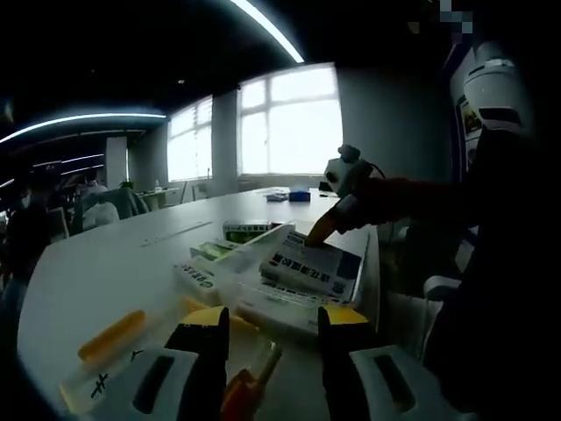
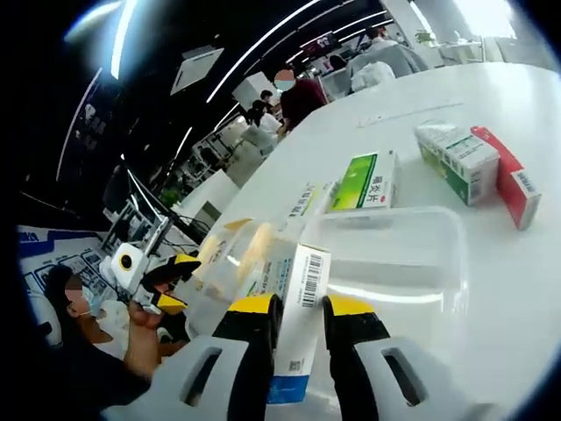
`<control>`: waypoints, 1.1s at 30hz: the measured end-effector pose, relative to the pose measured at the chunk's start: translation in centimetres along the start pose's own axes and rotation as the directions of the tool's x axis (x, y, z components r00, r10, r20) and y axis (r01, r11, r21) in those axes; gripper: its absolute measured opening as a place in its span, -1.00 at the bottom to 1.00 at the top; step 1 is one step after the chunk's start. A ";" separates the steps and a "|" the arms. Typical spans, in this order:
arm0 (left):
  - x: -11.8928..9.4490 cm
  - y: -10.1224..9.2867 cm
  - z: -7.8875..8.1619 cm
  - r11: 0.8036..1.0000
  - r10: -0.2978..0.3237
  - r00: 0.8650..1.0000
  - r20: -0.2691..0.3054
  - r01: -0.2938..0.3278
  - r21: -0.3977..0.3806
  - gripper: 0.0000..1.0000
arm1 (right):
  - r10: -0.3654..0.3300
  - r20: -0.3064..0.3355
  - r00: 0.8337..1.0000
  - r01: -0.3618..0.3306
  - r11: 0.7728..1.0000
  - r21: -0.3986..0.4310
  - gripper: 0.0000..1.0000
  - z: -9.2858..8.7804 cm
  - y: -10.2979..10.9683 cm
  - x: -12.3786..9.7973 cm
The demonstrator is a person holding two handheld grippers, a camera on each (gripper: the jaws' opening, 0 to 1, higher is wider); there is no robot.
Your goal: Arrange the small medicine boxes into an aligned row inside the storage area until every box is upright, visible, and separated from the surrounding clutter.
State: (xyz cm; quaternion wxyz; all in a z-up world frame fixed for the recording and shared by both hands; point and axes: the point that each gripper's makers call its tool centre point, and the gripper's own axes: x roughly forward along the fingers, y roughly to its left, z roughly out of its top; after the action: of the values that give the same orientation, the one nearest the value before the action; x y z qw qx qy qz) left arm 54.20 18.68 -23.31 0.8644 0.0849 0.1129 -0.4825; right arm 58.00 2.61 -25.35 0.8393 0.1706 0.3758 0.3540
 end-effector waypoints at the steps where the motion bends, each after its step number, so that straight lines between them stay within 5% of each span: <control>1: 0.0 0.0 0.0 1.000 0.000 1.000 -0.002 0.000 0.002 -0.20 | -0.003 -0.007 1.000 0.003 1.000 -0.001 -0.59 0.2 -0.5 0.1; 9: 0.1 -0.3 -0.3 1.000 -0.007 1.000 -0.018 0.007 0.004 -0.20 | -0.038 -0.073 0.997 0.031 0.994 -0.103 -0.34 -1.4 0.2 0.7; 11: 0.0 -0.3 -0.2 1.000 -0.010 1.000 -0.013 0.010 0.003 -0.20 | -0.074 -0.088 0.993 0.056 0.980 -0.188 -0.36 -1.5 -0.3 0.8; 18: 0.1 -0.6 0.2 1.000 -0.025 1.000 0.013 0.025 -0.008 -0.20 | -0.120 -0.138 0.983 0.075 0.952 -0.298 -0.25 -2.7 -0.3 1.0; 24: 0.3 -0.7 0.2 1.000 -0.030 1.000 0.006 0.030 -0.004 -0.20 | -0.117 -0.155 0.981 0.063 0.946 -0.318 -0.03 -3.4 0.6 1.7; 33: -0.1 -0.2 0.3 1.000 -0.015 1.000 0.010 0.016 -0.004 -0.20 | -0.124 -0.158 0.980 0.066 0.941 -0.333 0.02 -3.6 0.8 1.8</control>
State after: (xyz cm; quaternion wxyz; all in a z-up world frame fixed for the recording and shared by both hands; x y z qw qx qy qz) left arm 53.97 18.62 -23.02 0.8614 0.0798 0.1103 -0.4894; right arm 55.78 4.58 -28.21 0.8355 -0.0208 0.3928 0.3837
